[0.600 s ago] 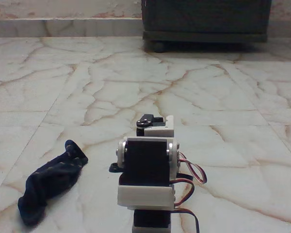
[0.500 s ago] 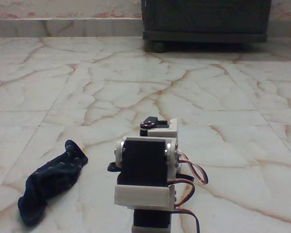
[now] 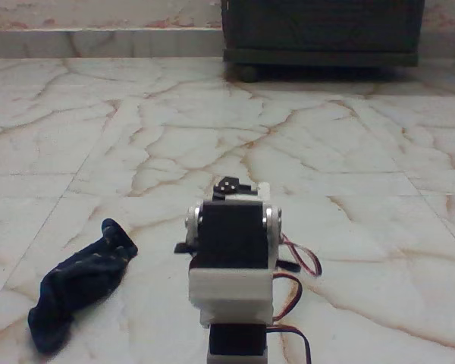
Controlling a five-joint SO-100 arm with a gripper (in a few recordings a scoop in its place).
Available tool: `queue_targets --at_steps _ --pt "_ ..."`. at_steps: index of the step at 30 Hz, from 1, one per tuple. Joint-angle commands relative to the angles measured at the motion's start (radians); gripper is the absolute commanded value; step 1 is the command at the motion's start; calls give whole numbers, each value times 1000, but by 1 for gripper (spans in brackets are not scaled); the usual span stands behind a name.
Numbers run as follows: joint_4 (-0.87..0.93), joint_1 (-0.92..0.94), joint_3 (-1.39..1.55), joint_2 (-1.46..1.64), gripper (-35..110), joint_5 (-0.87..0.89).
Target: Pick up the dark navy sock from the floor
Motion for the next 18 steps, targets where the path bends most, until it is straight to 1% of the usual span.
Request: queue_targets --at_steps 1,6,9,12,14,17,18 --pt "-9 -37 -83 -78 0 57" --pt "15 -112 -235 -229 1 276" --pt "72 -132 -330 -339 2 388" --pt "314 -172 -503 -419 2 492" --pt "522 -212 -627 -476 2 549" --pt "747 -268 -775 -545 2 652" --pt "861 -284 -844 -558 3 683"
